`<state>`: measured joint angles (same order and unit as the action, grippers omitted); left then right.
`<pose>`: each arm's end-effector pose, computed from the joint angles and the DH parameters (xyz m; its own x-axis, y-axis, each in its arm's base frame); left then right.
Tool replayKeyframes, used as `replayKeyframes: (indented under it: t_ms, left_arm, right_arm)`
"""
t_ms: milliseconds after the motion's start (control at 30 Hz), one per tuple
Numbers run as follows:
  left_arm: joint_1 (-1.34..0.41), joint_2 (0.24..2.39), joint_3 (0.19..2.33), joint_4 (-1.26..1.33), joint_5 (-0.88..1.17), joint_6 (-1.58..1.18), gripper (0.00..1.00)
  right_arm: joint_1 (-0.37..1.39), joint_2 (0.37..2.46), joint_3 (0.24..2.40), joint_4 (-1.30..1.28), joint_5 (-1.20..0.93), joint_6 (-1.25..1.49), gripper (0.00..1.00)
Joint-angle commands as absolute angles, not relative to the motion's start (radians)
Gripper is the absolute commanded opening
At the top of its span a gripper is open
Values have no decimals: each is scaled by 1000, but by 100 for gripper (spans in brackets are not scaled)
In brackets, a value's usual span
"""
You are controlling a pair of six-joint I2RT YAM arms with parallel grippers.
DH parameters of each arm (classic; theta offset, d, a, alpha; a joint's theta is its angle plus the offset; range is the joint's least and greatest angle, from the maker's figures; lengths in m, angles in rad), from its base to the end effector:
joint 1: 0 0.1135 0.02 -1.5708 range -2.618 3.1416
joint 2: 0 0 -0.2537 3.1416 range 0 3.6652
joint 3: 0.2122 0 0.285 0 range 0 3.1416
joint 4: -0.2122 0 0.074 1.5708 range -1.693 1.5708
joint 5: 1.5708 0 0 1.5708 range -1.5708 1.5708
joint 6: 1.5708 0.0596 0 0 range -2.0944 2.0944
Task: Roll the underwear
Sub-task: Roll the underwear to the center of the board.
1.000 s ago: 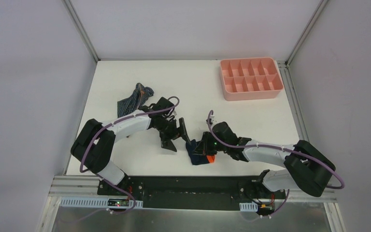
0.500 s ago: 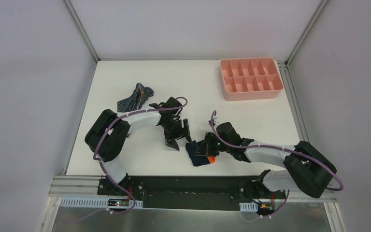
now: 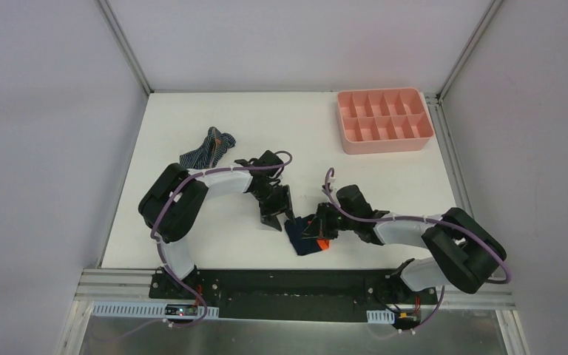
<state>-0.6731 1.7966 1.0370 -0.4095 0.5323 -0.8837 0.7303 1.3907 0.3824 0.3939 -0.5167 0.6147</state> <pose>0.2698 -0.2538 0.0971 -0.9917 -0.0612 0.1131 -0.1172 0.7925 -0.5986 0.1865 0.2065 0.0869 -0.8588 -0.0959 -0.5033 -0.4718 0.5309 0.7039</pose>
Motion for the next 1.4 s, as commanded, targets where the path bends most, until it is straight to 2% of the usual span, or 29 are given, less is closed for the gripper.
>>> replayKeyframes:
  t_ms: [0, 133, 200, 400, 500, 533, 567, 600, 767, 933, 1133, 1367]
  left_arm:
    - [-691, 1832, 1059, -386, 554, -911, 50]
    - [-706, 1861, 1073, -382, 555, -925, 32]
    - [-709, 1871, 1077, -382, 551, -934, 28]
    - [-710, 1857, 1075, -384, 536, -951, 0]
    - [-710, 1836, 1078, -404, 512, -963, 0]
    - [-710, 1824, 1081, -421, 500, -965, 0]
    - [-710, 1816, 1085, -435, 487, -969, 0]
    - [-710, 1807, 1087, -450, 474, -973, 0]
    - [-709, 1777, 1099, -486, 438, -999, 0]
    - [-710, 1780, 1110, -488, 446, -1002, 0]
    - [-710, 1794, 1121, -489, 457, -997, 0]
    - [-710, 1804, 1132, -494, 463, -991, 0]
  right_arm:
    - [714, 1436, 393, 373, -563, 574, 0]
    - [704, 1461, 408, 373, -582, 563, 0]
    - [699, 1470, 414, 373, -590, 559, 0]
    - [692, 1476, 455, 325, -588, 557, 0]
    - [691, 1419, 505, 211, -531, 557, 0]
    - [692, 1387, 527, 157, -496, 513, 36]
    - [691, 1356, 549, 101, -458, 467, 50]
    - [692, 1308, 570, 46, -411, 447, 54]
    - [726, 1151, 649, -178, -189, 372, 56]
    - [909, 1107, 736, -292, 21, 338, 54]
    - [1128, 1227, 819, -311, 199, 354, 53]
    - [1275, 1427, 937, -394, 405, 331, 56]
